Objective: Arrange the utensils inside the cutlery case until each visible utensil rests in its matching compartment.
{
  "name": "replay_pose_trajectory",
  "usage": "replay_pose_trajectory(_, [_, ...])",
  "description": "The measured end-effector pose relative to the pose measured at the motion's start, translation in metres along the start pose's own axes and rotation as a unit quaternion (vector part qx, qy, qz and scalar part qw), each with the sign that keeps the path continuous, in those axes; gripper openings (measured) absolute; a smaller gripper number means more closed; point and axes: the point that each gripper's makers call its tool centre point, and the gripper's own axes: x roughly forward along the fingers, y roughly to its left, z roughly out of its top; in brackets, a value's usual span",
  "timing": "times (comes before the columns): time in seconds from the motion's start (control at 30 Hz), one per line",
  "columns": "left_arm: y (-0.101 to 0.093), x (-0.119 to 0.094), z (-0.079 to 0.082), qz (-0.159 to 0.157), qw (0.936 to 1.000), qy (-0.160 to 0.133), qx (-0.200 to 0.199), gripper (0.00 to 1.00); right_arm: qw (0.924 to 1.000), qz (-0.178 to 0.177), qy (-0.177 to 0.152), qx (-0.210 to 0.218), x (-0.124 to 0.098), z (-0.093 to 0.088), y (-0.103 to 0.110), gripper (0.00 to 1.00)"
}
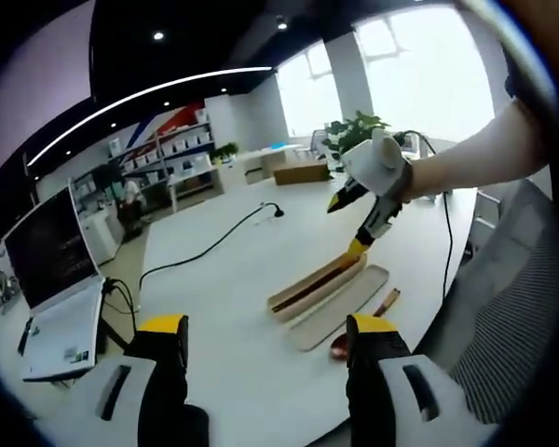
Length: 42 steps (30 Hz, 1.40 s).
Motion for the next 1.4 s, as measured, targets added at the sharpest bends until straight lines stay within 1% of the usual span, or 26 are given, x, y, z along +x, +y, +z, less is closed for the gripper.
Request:
replay_pose_trajectory(0.1, [0.002, -0.001, 0.001, 0.003, 1.0, -0.003, -0.002, 0.71, 1.0, -0.006, 0.002, 0.004, -0.009, -0.005, 0.001, 0.72])
replay_pose_trajectory(0.2, [0.001, -0.002, 0.002, 0.005, 1.0, -0.004, 0.003, 0.71, 0.9999, -0.005, 0.012, 0.003, -0.014, -0.011, 0.004, 0.72])
replay_pose_trajectory(0.23, [0.001, -0.002, 0.003, 0.006, 1.0, -0.004, 0.006, 0.71, 0.9999, -0.008, 0.015, 0.003, -0.016, -0.013, 0.005, 0.73])
replay_pose_trajectory(0.33, [0.001, -0.003, 0.004, 0.007, 0.9999, -0.007, 0.007, 0.71, 0.9998, -0.009, 0.015, 0.001, -0.021, -0.013, 0.008, 0.77])
replay_pose_trajectory(0.47, [0.0, -0.003, 0.006, 0.003, 0.9999, -0.011, 0.009, 0.71, 0.9998, -0.009, 0.015, -0.003, -0.027, -0.014, 0.014, 0.78])
replay_pose_trajectory(0.57, [0.0, -0.003, 0.006, 0.004, 0.9999, -0.011, 0.012, 0.71, 0.9998, -0.004, 0.018, -0.006, -0.033, -0.018, 0.021, 0.78])
replay_pose_trajectory(0.67, [0.003, -0.005, 0.011, 0.006, 0.9997, -0.025, 0.001, 0.71, 0.9998, 0.005, 0.017, -0.003, -0.038, -0.023, 0.033, 0.77])
replay_pose_trajectory(0.8, [0.004, -0.006, 0.011, 0.011, 0.9996, -0.025, 0.005, 0.71, 0.9994, 0.017, 0.027, -0.011, -0.039, -0.033, 0.046, 0.75])
replay_pose_trajectory(1.13, [0.006, -0.006, 0.013, 0.011, 0.9995, -0.03, 0.002, 0.71, 0.999, 0.027, 0.03, -0.017, -0.047, -0.036, 0.061, 0.76])
replay_pose_trajectory(1.2, [0.005, -0.005, 0.013, 0.008, 0.9995, -0.03, 0.003, 0.71, 0.9988, 0.033, 0.031, -0.019, -0.048, -0.037, 0.068, 0.75])
replay_pose_trajectory(1.27, [0.004, -0.004, 0.013, 0.006, 0.9995, -0.029, 0.004, 0.71, 0.9981, 0.045, 0.031, -0.028, -0.046, -0.039, 0.078, 0.75])
replay_pose_trajectory(1.37, [0.004, -0.005, 0.013, 0.006, 0.9995, -0.031, 0.002, 0.71, 0.9945, 0.081, 0.036, -0.054, -0.038, -0.048, 0.102, 0.74])
replay_pose_trajectory(1.4, [0.004, -0.005, 0.013, 0.007, 0.9995, -0.031, 0.002, 0.71, 0.9942, 0.085, 0.033, -0.058, -0.035, -0.049, 0.106, 0.74])
